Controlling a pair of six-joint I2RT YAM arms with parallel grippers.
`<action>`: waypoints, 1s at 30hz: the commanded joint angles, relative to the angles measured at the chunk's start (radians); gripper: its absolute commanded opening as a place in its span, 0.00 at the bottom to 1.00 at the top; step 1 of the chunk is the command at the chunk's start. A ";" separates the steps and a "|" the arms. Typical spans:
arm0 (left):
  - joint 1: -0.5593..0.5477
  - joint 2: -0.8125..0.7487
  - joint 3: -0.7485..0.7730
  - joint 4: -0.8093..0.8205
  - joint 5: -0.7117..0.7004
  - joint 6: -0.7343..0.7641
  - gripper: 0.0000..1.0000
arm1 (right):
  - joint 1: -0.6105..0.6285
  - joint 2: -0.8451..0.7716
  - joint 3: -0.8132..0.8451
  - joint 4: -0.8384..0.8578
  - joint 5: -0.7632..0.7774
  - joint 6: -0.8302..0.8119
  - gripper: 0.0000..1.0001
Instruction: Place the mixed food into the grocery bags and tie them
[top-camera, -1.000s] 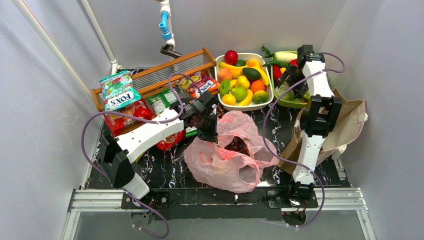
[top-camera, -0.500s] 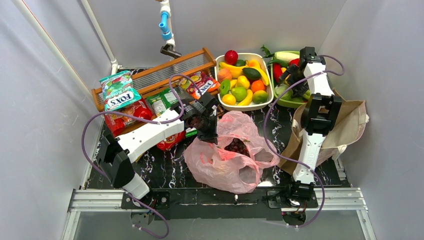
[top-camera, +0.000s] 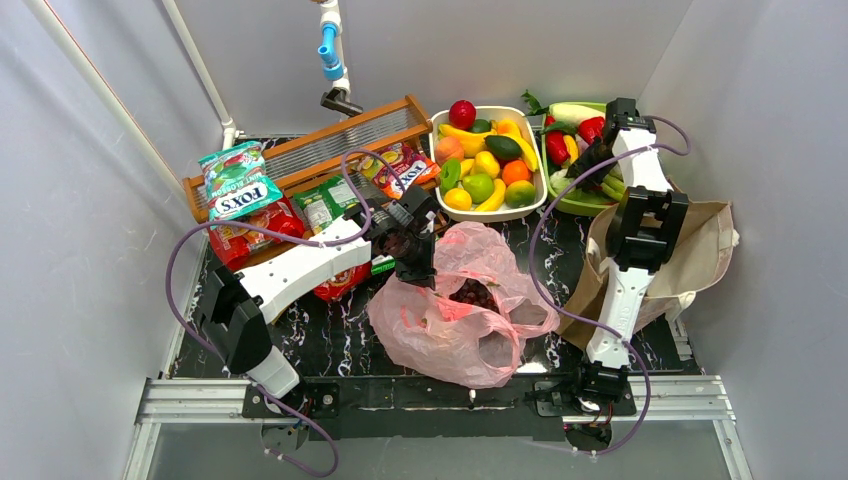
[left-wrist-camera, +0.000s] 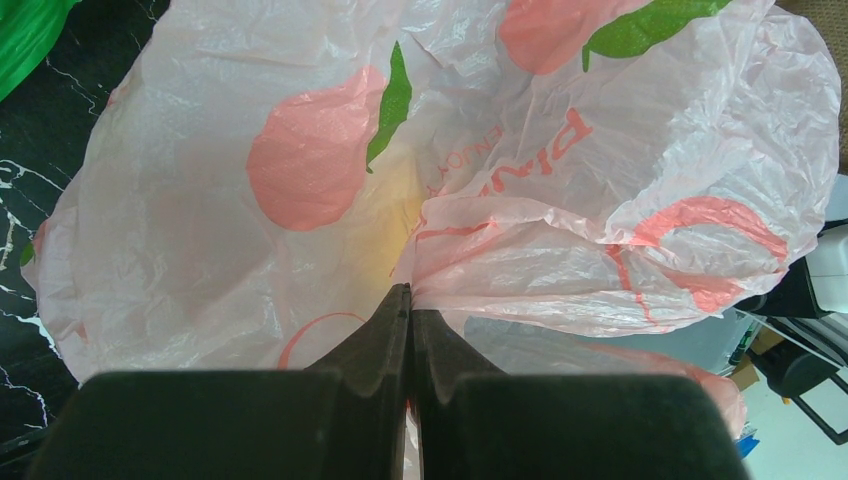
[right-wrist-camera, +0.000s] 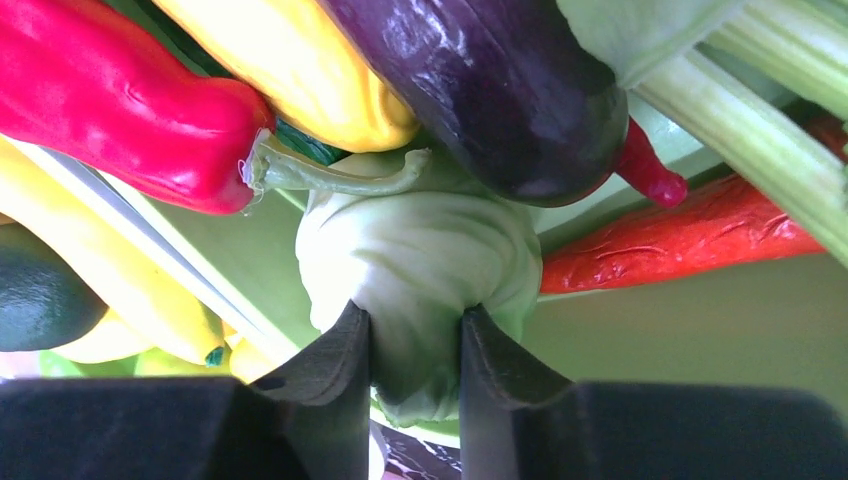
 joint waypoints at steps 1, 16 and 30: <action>0.009 -0.013 0.016 -0.024 0.008 0.002 0.00 | 0.016 -0.027 -0.043 -0.007 -0.050 0.009 0.22; 0.009 -0.007 0.076 -0.079 -0.025 0.013 0.00 | 0.018 -0.234 -0.059 -0.057 -0.108 -0.012 0.19; 0.029 0.022 0.136 -0.112 -0.026 0.032 0.00 | 0.031 -0.483 -0.200 -0.053 -0.259 -0.029 0.19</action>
